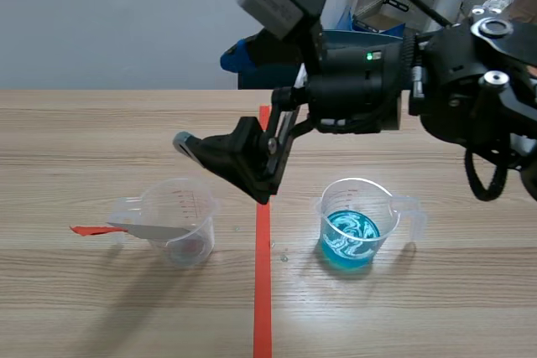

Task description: Do the redox reaction experiment

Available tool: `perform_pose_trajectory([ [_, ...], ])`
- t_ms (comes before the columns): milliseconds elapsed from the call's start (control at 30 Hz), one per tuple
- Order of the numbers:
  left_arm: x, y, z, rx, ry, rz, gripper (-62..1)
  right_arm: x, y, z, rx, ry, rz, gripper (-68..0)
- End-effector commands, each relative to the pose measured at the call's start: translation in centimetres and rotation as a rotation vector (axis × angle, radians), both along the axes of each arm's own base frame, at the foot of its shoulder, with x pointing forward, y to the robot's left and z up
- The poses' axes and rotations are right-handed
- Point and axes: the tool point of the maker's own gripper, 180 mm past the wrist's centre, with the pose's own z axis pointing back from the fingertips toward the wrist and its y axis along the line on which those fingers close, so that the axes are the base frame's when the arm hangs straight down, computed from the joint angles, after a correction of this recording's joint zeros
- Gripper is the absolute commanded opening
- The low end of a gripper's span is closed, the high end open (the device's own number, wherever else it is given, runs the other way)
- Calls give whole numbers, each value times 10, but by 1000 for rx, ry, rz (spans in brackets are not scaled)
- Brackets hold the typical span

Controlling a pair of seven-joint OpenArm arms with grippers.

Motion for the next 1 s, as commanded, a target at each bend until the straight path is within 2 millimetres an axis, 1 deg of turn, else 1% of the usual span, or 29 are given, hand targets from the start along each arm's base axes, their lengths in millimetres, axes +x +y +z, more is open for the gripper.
perform_pose_trajectory([
  [0, 4, -2, 16, -18, -63, 27, 14, 5, -10, 12, 35, -20, -38, 4],
  [100, 12, 0, 25, -9, -105, 84, 14, 9, -32, 15, 44, -23, -119, 4],
  [267, 32, 1, 33, -5, -147, 155, 14, 12, -70, 20, 53, -31, -253, 4],
  [467, 55, -8, 34, -30, -144, 147, 14, 6, -110, 17, 43, -13, -381, 4],
  [667, 66, -26, 24, -72, -95, 109, 14, -12, -136, 12, 25, 16, -467, 4],
  [867, 66, -54, 12, -107, -58, 37, 14, -38, -151, 9, 9, 48, -510, 4],
  [967, 67, -67, 11, -135, -54, 9, 14, -49, -158, 9, 2, 58, -530, 4],
])
